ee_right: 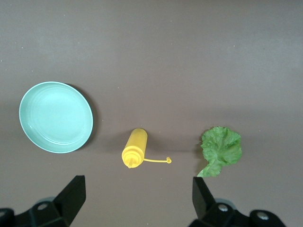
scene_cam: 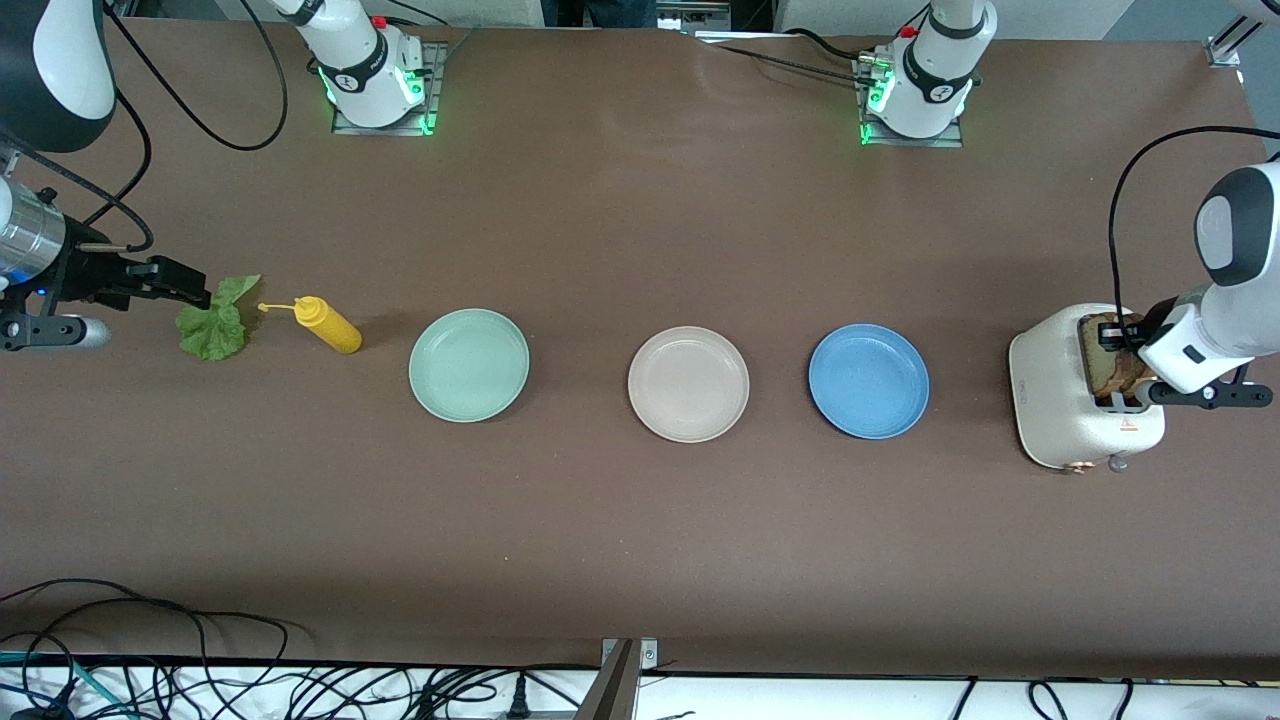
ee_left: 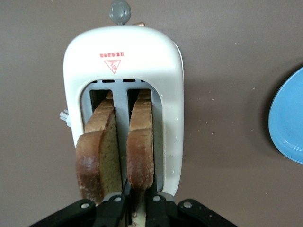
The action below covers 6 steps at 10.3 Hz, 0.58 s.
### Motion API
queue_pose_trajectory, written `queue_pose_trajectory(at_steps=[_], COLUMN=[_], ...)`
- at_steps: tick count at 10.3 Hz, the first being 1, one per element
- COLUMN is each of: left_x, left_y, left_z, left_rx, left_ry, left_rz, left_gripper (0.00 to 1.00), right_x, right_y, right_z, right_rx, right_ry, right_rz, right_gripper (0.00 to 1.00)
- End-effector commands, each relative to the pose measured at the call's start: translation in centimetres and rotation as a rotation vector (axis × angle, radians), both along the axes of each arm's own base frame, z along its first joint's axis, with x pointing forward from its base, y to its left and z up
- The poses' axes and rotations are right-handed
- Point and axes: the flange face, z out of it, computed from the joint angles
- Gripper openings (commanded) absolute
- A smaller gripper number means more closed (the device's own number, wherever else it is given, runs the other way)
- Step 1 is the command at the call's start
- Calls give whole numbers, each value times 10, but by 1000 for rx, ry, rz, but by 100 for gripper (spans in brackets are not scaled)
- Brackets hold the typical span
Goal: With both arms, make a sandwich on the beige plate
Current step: 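Close the left gripper on the bread and lift it out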
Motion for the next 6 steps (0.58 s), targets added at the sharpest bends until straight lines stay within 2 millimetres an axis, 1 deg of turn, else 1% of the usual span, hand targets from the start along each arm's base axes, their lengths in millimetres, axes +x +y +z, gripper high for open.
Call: queue_pose_trajectory(at_steps=[1, 2, 4, 5, 6], left_x=[-6, -8, -9, -7, -5], left_y=[0, -2, -11, -23, -34], left_z=[37, 56, 107, 126, 131], left_rx=[43, 56, 103, 104, 100], left_ry=[-52, -38, 6, 9, 3], left_rz=[-2, -3, -13, -25, -43], left_gripper=[0, 0, 0, 0, 0], right_x=[-1, -1, -1, -1, -1], right_y=[-1, -1, -1, -2, -1], right_z=[4, 4, 4, 4, 5], right_rx=[15, 15, 15, 16, 15], right_ry=[-3, -3, -3, -3, -5], right_rz=[5, 5, 6, 3, 6], right_gripper=[100, 100, 100, 100, 100])
